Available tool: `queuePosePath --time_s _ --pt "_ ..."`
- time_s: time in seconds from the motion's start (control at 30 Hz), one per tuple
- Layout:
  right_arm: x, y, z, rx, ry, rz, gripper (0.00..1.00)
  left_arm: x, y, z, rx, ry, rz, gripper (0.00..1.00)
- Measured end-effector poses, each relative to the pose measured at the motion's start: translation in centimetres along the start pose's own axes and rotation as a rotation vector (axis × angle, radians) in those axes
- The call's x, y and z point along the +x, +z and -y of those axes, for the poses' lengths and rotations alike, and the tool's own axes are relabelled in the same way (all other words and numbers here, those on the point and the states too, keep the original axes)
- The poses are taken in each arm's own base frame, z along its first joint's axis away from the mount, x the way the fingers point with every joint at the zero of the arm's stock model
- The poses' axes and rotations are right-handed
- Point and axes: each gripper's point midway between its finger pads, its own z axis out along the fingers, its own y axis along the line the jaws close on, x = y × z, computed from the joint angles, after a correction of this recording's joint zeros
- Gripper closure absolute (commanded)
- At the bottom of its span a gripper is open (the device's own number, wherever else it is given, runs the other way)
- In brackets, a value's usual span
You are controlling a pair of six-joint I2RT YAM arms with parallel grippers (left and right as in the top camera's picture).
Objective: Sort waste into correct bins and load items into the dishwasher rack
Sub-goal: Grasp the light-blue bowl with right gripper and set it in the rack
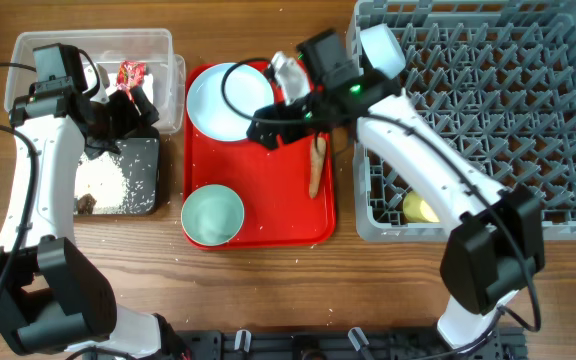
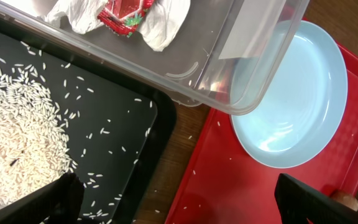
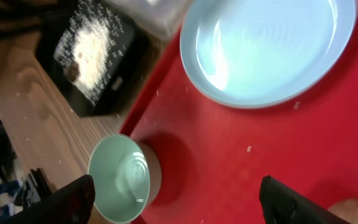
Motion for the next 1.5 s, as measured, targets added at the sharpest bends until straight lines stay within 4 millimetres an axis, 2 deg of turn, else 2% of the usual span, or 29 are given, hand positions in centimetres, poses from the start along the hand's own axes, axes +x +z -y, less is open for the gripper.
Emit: queuePosePath --time_s 0.07,0.13,0.2,0.33,0.43,0.57,0.67,0.77,0.87,0.93,1.1,1.27,1.33,1.4,1.47,1.5 --pt "2.1 1.3 -0.7 0.082 0.098 -0.058 0.19 0.0 0.0 0.0 0.000 0.000 0.000 0.00" --pt "3.4 2.1 -0.6 0.186 0.169 -0.076 0.20 0.0 0.0 0.0 0.000 0.000 0.000 0.00" --pt "5.8 3.8 -1.4 0.255 0.204 -0.109 0.25 0.0 0.0 0.0 0.000 0.000 0.000 0.00" --pt "10.0 7.0 -2.2 0.292 0.245 -0.141 0.48 0.0 0.0 0.0 0.000 0.000 0.000 0.00" --pt "9.8 7.5 -2.4 0.285 0.282 -0.120 0.51 0.0 0.0 0.0 0.000 0.000 0.000 0.00" --pt "10.8 10.4 -1.7 0.264 0.315 -0.161 0.58 0.0 0.0 0.0 0.000 0.000 0.000 0.00" --pt "10.8 10.6 -2.0 0.246 0.319 -0.164 0.67 0.0 0.0 0.0 0.000 0.000 0.000 0.00" --pt "10.9 11.0 -2.1 0.231 0.324 -0.173 0.90 0.0 0.0 0.0 0.000 0.000 0.000 0.00" --pt "11.5 11.6 -2.0 0.233 0.331 -0.192 0.92 0.0 0.0 0.0 0.000 0.000 0.000 0.00" --pt "11.6 11.6 -2.1 0.232 0.328 -0.195 0.96 0.0 0.0 0.0 0.000 0.000 0.000 0.00" --pt "12.1 11.6 -2.0 0.238 0.330 -0.213 0.96 0.0 0.0 0.0 0.000 0.000 0.000 0.00" --pt "11.7 11.0 -2.2 0.249 0.292 -0.226 0.96 0.0 0.0 0.0 0.000 0.000 0.000 0.00" --pt "11.6 10.2 -1.8 0.286 0.262 -0.219 0.96 0.0 0.0 0.0 0.000 0.000 0.000 0.00" --pt "10.6 8.3 -1.2 0.333 0.232 -0.176 0.96 0.0 0.0 0.0 0.000 0.000 0.000 0.00" --pt "7.9 4.3 0.0 0.400 0.211 -0.068 0.96 0.0 0.0 0.0 0.000 0.000 0.000 0.00" --pt "7.0 3.0 0.6 0.421 0.209 -0.035 0.96 0.0 0.0 0.0 0.000 0.000 0.000 0.00"
